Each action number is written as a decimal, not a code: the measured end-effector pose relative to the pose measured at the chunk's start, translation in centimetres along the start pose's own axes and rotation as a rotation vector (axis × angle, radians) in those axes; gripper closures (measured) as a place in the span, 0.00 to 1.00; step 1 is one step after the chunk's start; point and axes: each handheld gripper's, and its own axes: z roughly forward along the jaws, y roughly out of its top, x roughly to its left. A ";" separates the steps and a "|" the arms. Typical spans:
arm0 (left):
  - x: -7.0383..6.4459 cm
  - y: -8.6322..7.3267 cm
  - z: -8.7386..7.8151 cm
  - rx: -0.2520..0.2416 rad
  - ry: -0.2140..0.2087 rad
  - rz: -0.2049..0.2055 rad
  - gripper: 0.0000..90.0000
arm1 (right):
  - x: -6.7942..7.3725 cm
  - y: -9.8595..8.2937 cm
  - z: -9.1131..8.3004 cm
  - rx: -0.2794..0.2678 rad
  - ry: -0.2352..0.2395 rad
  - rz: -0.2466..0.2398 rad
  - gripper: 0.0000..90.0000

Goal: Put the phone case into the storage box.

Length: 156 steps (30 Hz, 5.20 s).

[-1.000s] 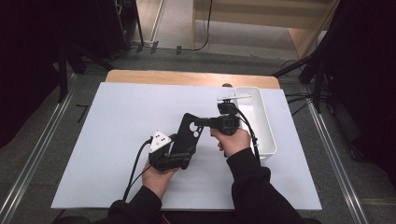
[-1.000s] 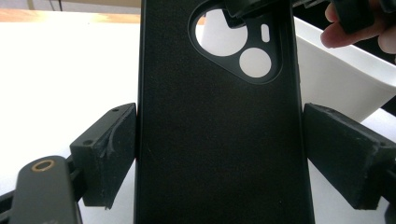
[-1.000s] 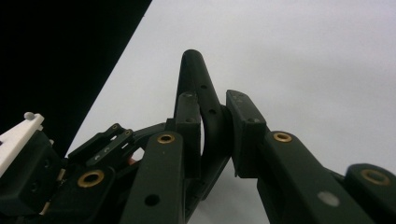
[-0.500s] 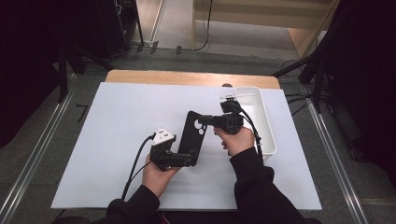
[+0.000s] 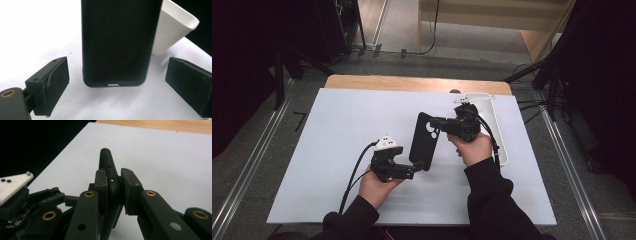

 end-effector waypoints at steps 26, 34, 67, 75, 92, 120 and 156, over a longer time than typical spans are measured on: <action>2.5 2.0 -3.1 0.114 -0.097 0.044 0.17 | 0.2 -0.3 -1.0 0.020 0.137 -0.278 0.83; 2.6 2.3 -3.4 0.147 -0.112 0.081 0.17 | 0.0 -0.5 -1.2 0.042 0.181 -0.333 0.83; 2.9 4.5 -5.6 0.158 -0.257 0.149 0.32 | 0.8 -0.9 -0.8 0.140 0.349 -0.508 0.83; 2.3 5.0 -6.0 0.157 -0.299 0.208 0.37 | 1.3 -1.1 -0.3 0.161 0.404 -0.535 0.83; 2.0 5.5 -5.7 0.185 -0.384 0.206 0.45 | 2.1 -1.4 1.0 0.208 0.498 -0.565 0.83; 1.3 5.6 -5.1 0.307 -0.402 0.223 0.88 | 2.4 -1.6 1.8 0.256 0.592 -0.528 0.82; 1.2 6.3 -6.2 0.314 -0.328 0.202 0.88 | 1.9 -0.3 -0.1 0.059 0.358 -0.294 0.26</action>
